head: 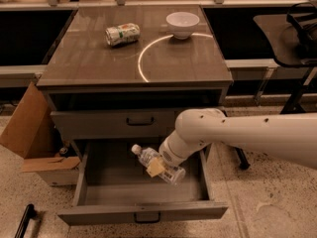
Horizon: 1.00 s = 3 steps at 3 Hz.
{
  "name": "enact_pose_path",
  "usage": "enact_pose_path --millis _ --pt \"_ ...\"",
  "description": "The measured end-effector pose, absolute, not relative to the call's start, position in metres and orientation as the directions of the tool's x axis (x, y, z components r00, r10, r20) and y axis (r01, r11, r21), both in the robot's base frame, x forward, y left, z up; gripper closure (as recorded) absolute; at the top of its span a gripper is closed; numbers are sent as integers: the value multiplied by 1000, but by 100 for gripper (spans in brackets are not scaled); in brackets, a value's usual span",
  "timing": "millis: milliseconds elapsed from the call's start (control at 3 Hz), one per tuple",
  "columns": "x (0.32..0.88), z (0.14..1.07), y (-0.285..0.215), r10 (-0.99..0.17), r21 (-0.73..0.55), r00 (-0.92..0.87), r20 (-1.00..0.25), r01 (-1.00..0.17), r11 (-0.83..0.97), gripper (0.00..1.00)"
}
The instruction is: Place blue plastic bottle into middle drawer
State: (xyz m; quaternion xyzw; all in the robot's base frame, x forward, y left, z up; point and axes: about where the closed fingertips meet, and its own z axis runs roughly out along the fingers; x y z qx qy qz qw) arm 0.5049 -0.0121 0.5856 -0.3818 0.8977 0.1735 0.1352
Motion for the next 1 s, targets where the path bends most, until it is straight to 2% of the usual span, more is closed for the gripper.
enact_pose_path --millis 667,1000 --pt "508 523 -30 -496 172 -777 -389 -590 789 100" --pt "516 506 -33 -461 170 -791 -402 -559 812 100"
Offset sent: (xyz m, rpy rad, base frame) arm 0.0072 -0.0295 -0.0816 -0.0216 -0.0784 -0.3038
